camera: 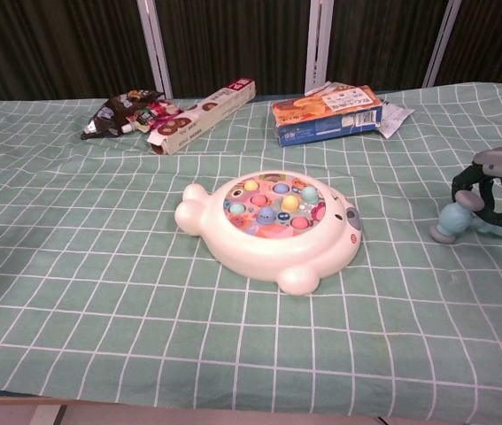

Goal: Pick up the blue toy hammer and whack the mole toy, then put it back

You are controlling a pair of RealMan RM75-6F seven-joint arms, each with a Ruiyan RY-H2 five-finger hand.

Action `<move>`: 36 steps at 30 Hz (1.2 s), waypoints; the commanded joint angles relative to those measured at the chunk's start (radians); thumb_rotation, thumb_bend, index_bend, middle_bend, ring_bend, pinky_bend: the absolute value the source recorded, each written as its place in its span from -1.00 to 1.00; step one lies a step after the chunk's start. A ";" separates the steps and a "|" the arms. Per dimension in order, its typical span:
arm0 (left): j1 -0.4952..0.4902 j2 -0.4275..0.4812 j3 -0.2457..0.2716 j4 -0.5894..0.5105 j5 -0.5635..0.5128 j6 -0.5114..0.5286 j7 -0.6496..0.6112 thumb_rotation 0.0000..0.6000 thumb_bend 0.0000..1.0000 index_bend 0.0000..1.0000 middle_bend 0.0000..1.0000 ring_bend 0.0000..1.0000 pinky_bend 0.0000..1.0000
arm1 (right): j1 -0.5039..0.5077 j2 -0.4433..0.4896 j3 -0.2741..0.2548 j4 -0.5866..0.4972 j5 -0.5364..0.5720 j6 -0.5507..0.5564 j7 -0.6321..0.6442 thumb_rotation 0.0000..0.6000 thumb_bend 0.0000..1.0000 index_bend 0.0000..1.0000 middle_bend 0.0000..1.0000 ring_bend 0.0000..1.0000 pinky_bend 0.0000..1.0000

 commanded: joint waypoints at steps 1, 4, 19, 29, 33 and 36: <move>0.000 0.001 0.000 0.001 0.001 0.000 -0.002 1.00 -0.24 -1.00 -0.94 -0.95 -0.77 | -0.002 0.002 0.002 -0.004 0.000 0.003 -0.002 1.00 0.42 0.15 0.01 -0.01 0.43; 0.001 0.001 0.001 0.001 0.002 0.002 -0.002 1.00 -0.24 -1.00 -0.94 -0.95 -0.77 | -0.004 0.005 0.003 -0.007 0.000 0.007 -0.004 1.00 0.42 0.15 0.01 -0.01 0.43; 0.007 0.002 0.003 0.000 0.011 0.016 -0.003 1.00 -0.24 -1.00 -0.94 -0.95 -0.77 | -0.140 0.129 -0.005 -0.146 -0.161 0.301 0.066 1.00 0.41 0.06 -0.08 -0.06 0.43; 0.029 -0.017 -0.024 0.014 -0.003 0.077 0.004 1.00 -0.24 -1.00 -0.97 -1.00 -0.77 | -0.445 0.223 -0.108 -0.381 -0.366 0.802 -0.057 1.00 -0.13 -0.81 -0.89 -0.88 -0.51; 0.031 -0.019 -0.021 0.017 0.008 0.084 0.003 1.00 -0.24 -1.00 -0.99 -1.00 -0.77 | -0.537 0.170 -0.117 -0.353 -0.378 0.910 -0.102 1.00 -0.27 -0.99 -1.00 -1.00 -0.91; 0.030 -0.021 -0.018 0.021 0.021 0.090 -0.007 1.00 -0.27 -1.00 -1.00 -1.00 -0.77 | -0.555 0.167 -0.113 -0.346 -0.411 0.938 -0.108 1.00 -0.33 -1.00 -1.00 -1.00 -1.00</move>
